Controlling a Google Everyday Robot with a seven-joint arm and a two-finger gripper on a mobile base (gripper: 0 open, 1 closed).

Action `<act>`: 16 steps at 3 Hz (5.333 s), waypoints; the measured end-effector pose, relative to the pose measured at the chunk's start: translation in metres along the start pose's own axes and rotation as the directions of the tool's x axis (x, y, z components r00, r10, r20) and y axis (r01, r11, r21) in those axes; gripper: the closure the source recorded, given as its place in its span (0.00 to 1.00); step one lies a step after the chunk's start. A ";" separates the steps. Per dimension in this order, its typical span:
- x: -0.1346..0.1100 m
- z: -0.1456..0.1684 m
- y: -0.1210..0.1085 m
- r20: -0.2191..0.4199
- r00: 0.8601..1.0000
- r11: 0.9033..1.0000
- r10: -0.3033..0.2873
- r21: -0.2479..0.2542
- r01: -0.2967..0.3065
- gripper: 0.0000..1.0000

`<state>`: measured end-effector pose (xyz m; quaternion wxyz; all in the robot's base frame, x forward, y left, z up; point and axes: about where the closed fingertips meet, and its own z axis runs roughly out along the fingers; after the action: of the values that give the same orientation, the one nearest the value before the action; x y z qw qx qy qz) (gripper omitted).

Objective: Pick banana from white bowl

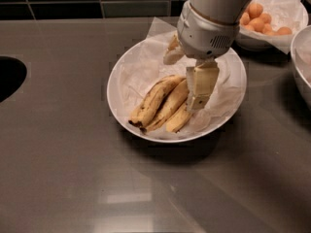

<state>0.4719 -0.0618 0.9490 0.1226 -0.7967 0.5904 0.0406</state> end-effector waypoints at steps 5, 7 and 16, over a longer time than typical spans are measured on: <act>-0.033 0.043 -0.013 0.065 0.993 0.986 -0.103 -0.127 0.111 0.34; -0.039 0.048 -0.019 0.087 0.986 0.976 -0.142 -0.155 0.154 0.34; -0.047 0.071 -0.027 0.076 0.981 0.956 -0.179 -0.224 0.191 0.70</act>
Offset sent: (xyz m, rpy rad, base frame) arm -0.0045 0.0346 -0.0384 -0.0429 0.1616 0.1427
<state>0.4895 0.0066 0.8941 0.0487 -0.8559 0.5009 0.1191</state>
